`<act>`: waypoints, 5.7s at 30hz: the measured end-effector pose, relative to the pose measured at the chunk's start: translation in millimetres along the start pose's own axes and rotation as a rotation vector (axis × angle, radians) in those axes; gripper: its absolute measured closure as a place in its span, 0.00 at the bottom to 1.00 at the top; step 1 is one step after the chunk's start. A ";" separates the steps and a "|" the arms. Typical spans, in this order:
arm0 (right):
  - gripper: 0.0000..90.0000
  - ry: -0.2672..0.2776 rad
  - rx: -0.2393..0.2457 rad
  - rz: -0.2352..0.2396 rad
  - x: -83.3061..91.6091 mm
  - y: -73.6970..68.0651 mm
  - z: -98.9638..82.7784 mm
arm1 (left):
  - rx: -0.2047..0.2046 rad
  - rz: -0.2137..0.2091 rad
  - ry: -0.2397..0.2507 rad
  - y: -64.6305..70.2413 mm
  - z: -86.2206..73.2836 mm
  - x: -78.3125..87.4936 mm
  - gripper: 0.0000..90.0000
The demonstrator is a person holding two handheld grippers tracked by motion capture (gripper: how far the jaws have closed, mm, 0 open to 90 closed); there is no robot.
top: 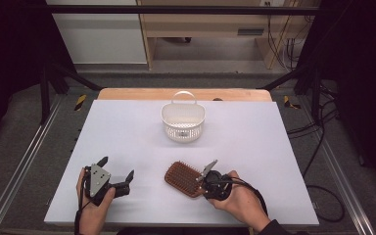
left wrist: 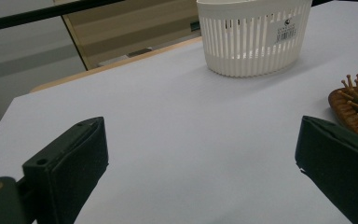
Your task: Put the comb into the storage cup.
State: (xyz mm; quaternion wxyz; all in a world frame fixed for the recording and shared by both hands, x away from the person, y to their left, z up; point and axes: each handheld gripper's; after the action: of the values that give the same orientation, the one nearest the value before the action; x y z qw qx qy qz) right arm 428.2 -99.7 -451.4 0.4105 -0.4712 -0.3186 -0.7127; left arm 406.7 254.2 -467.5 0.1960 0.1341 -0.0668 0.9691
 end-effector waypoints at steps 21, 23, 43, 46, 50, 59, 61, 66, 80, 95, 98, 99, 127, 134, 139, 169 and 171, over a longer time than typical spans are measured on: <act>0.81 0.369 -0.059 -0.081 26.3 13.0 -5.3 | 0.277 -0.261 0.113 5.3 16.2 4.1 0.03; 0.81 0.427 -0.067 -0.100 28.7 14.0 -5.3 | 0.297 -0.288 0.118 7.8 19.7 3.2 0.03; 0.81 0.825 -0.093 -0.173 28.0 8.5 -8.7 | 0.438 -0.581 0.089 62.5 108.9 -37.5 0.04; 0.81 0.858 -0.086 -0.176 26.7 8.0 -10.6 | 0.431 -0.586 0.099 67.2 117.5 -39.4 0.05; 0.81 0.882 -0.077 -0.175 26.7 7.0 -11.4 | 0.432 -0.587 0.104 70.6 124.3 -41.9 0.05; 0.81 0.903 -0.071 -0.200 25.7 2.9 -12.7 | 0.472 -0.588 0.102 83.7 144.8 -46.6 0.13; 0.81 0.909 -0.072 -0.197 26.0 2.9 -13.6 | 0.473 -0.573 0.099 86.0 146.2 -47.9 0.18; 0.81 0.911 -0.069 -0.208 26.6 1.5 -14.8 | 0.466 -0.549 0.087 90.5 145.1 -52.7 0.28; 0.81 0.925 -0.068 -0.215 26.0 -0.2 -14.5 | 0.543 -0.552 0.071 87.2 148.6 -53.6 0.46; 0.81 0.928 -0.075 -0.217 24.3 -2.2 -13.6 | 0.525 -0.544 0.079 95.7 151.6 -51.2 0.55; 0.81 0.930 -0.077 -0.216 24.5 -2.8 -13.4 | 0.508 -0.534 0.082 98.1 153.6 -49.2 0.56; 0.81 0.932 -0.076 -0.216 24.7 -2.9 -13.4 | 0.504 -0.534 0.083 98.6 154.1 -48.8 0.56; 0.34 1.018 -0.209 -0.156 22.7 8.6 -23.5 | 0.411 -0.510 0.112 95.8 178.8 -43.2 0.58; 0.18 1.057 -0.244 -0.221 28.6 20.3 -43.6 | 0.430 -0.481 0.162 84.3 193.1 -40.6 0.58; 0.09 0.982 -0.263 -0.348 32.2 21.7 -58.7 | 0.418 -0.461 0.182 76.2 208.2 -40.9 0.58; 0.07 1.082 -0.334 -0.369 42.7 29.1 -130.9 | 0.371 -0.304 0.236 45.6 267.7 -129.3 0.57; 0.07 1.080 -0.330 -0.373 42.4 29.1 -131.0 | 0.376 -0.295 0.229 43.4 264.4 -136.1 0.57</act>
State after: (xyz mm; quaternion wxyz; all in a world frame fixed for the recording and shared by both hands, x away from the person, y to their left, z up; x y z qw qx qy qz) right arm 391.0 -235.4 -456.1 0.3037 -0.0359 -0.0270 -0.9517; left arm 572.0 117.1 -257.2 0.3128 0.0661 0.1573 0.9344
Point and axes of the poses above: each handheld gripper's, and its own axes: x roughly backward along the jaws, z roughly out of its top, y roughly to its right, and after that the axes turned 6 degrees about x, right-handed
